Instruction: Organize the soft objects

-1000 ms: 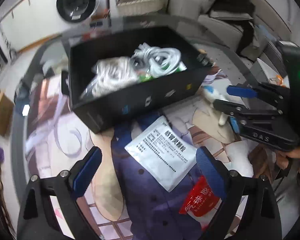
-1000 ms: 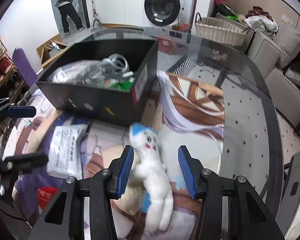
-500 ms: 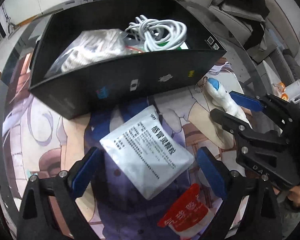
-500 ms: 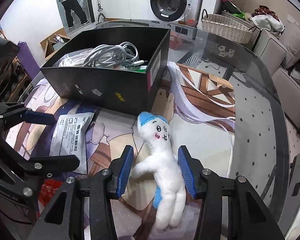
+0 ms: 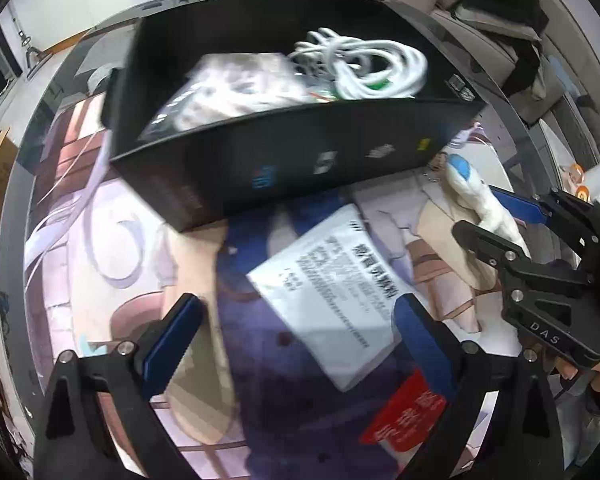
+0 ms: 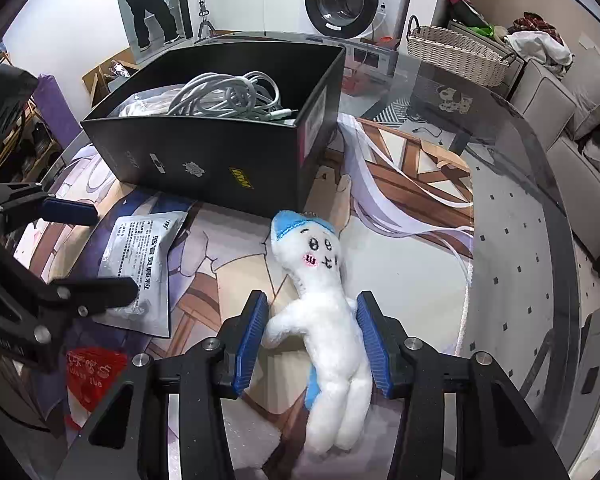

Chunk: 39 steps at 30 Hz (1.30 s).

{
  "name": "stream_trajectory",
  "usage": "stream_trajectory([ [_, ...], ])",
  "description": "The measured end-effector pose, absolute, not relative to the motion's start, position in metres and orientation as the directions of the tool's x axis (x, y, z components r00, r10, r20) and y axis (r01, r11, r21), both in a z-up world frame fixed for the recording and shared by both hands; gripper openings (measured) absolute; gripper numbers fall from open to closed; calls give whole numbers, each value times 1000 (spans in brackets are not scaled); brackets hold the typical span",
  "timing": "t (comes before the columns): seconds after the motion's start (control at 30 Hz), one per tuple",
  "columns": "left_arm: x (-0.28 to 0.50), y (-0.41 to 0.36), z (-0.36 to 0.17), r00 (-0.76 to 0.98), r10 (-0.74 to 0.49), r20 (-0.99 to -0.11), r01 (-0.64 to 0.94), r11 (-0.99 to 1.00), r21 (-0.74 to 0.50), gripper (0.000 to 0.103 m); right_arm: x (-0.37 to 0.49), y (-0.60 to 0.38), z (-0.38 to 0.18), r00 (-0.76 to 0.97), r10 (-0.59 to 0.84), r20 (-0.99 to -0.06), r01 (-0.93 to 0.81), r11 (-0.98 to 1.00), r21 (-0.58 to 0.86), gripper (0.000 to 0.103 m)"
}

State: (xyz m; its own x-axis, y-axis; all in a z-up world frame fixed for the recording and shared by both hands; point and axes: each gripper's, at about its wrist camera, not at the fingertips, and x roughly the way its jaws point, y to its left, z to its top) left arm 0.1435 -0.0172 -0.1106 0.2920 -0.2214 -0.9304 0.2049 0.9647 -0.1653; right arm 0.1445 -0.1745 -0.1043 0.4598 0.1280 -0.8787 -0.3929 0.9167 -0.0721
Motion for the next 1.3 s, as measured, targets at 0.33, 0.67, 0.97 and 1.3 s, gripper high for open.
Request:
stream_trajectory([
  [0.33, 132, -23, -108, 200, -335, -921, 209, 933, -294, 99, 146, -172, -104, 459, 127, -880, -393, 917, -73, 48],
  [0.67, 140, -51, -109, 270, -219, -938, 209, 964, -165, 84, 145, -177, -104, 462, 123, -878, -388, 919, -75, 48],
  [0.97, 133, -49, -107, 308, -192, -932, 299, 949, -97, 78, 140, -173, -104, 466, 114, -877, -394, 915, -91, 48],
  [1.3, 121, -24, -106, 303, -166, -939, 329, 942, -60, 64, 135, -167, -103, 472, 106, -875, -403, 909, -107, 48],
])
